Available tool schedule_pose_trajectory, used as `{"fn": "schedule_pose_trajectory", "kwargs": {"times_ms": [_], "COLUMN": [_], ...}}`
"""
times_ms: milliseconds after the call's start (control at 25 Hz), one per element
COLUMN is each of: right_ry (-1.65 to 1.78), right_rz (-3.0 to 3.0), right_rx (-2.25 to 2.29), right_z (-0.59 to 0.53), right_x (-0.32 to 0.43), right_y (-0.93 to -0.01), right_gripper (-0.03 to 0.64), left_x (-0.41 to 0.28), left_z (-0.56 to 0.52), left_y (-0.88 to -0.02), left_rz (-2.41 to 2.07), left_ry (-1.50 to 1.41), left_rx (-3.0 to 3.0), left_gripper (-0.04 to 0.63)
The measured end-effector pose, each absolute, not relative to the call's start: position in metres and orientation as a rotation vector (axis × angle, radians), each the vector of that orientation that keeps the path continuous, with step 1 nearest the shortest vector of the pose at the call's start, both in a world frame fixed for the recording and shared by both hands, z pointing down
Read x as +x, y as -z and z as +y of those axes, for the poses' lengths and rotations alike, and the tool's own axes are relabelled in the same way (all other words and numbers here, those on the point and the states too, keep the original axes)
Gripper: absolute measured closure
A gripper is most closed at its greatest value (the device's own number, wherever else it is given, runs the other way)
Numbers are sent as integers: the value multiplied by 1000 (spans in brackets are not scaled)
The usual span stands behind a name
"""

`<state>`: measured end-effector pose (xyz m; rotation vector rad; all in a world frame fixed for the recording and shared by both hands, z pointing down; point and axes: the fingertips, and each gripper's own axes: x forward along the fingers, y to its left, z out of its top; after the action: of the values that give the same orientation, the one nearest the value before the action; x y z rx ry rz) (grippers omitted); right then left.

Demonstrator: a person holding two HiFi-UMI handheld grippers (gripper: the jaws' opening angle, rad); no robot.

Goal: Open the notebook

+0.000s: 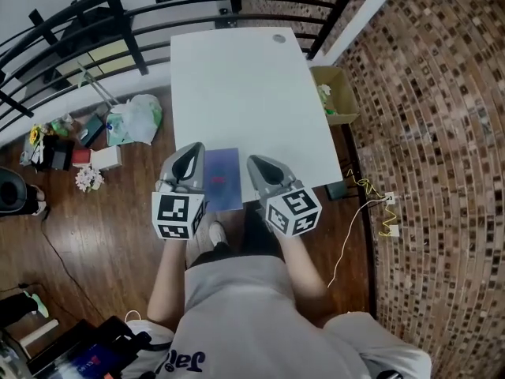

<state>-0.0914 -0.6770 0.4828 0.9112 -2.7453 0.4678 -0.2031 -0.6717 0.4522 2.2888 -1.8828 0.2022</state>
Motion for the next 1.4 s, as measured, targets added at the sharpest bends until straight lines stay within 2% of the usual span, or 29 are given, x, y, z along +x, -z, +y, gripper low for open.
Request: {"fn": "schedule_pose_trajectory", "kwargs": {"times_ms": [200, 320, 520, 800, 840, 880, 1040, 1160, 1200, 1400], "right_ry": [-571, -488, -430, -313, -325, -343, -352, -267, -253, -514], "right_rz": [-2708, -2630, -2486, -2330, -2320, -2309, -2255, -2200, -2191, -2219], "right_rx": [795, 705, 590, 461, 446, 428, 320, 214, 177, 63], "right_z": [-697, -701, -695, -699, -702, -704, -706, -711, -713, -704], "right_x": [-95, -89, -48, 19, 28, 36, 57, 58, 54, 2], "right_y": [-526, -563, -614, -632, -632, -633, -640, -652, -655, -661], "right_gripper": [629, 629, 629, 626, 604, 536, 430, 222, 184, 169], "left_x": [-203, -202, -195, -196, -194, -193, -191, -196, -198, -217], "left_z": [-693, -700, -703, -701, -703, -704, -699, -695, -693, -678], "left_y": [-486, -510, -545, -587, -592, -596, -611, -620, -622, -628], "left_rz": [-1841, -1794, -1695, -1619, -1610, -1600, -1562, -1545, -1543, -1572], "left_ry": [-252, -287, -329, -388, -395, -402, -437, -462, -470, -498], "left_rx": [2281, 2280, 2272, 2289, 2296, 2304, 2328, 2333, 2332, 2297], "left_gripper": [578, 578, 578, 578, 578, 578, 578, 578, 578, 578]}}
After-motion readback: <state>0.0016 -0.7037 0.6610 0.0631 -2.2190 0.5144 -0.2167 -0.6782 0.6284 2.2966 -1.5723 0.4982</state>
